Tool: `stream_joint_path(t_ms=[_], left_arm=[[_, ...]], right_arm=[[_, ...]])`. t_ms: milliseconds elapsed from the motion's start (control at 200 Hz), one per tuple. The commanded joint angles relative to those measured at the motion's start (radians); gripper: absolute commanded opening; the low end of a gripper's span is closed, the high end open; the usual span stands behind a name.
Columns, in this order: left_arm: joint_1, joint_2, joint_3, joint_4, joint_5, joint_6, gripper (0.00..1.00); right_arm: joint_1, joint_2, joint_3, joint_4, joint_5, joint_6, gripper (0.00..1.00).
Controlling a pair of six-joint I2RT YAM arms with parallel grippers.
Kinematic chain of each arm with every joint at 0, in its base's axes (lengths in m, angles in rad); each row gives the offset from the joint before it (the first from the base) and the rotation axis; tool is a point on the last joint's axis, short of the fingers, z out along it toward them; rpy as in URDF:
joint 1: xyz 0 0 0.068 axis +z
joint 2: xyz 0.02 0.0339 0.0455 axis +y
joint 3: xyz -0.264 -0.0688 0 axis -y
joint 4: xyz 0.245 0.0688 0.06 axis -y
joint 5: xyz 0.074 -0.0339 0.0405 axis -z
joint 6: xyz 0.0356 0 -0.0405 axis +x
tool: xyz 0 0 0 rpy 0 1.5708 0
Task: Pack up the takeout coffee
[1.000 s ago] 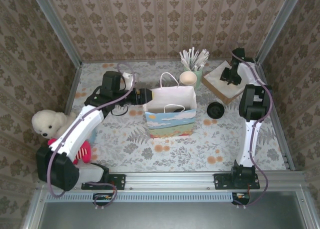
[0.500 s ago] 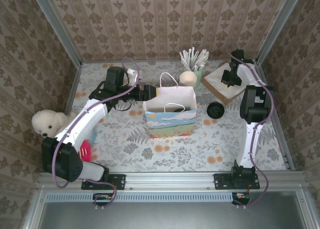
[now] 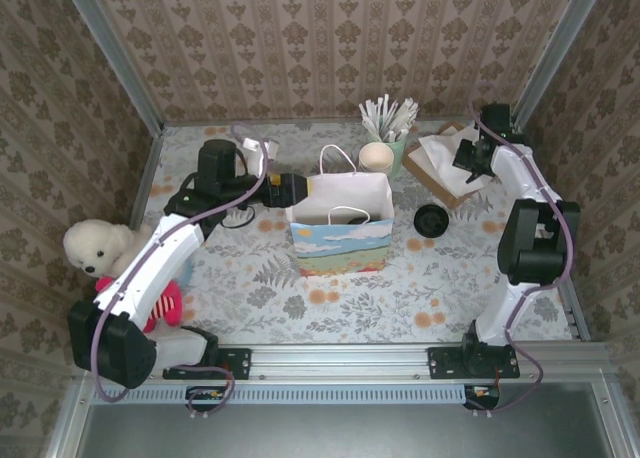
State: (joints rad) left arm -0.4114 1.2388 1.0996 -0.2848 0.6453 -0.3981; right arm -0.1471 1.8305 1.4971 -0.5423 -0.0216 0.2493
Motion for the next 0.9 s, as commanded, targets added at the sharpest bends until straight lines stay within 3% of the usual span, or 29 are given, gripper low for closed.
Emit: stream_joint_path(t_ms=[0,175,515,690,895], left_arm=[[0.015,-0.061,-0.023,0.060,-0.072,0.028,1.00],[0.029,-0.113,0.017,0.079,-0.133,0.103,1.00],[-0.038,-0.039,0.247,0.054,-0.032,0.391,1.00],[-0.168,0.046,0.420,-0.050,0.073,0.557,1.00],[-0.259,0.128,0.531,-0.112,-0.084,0.712,1.00]], right_arm=[[-0.003,-0.136,-0.097,0.188,-0.082,0.020,0.00],[0.001,-0.306,-0.225,0.321,-0.149,0.048,0.00],[0.081,-0.590,-0.299,0.374,-0.393,0.028,0.00],[0.219,-0.676,-0.265,0.382,-0.463,-0.049,0.00],[0.366,-0.679,-0.170,0.355,-0.522,-0.064,0.00]])
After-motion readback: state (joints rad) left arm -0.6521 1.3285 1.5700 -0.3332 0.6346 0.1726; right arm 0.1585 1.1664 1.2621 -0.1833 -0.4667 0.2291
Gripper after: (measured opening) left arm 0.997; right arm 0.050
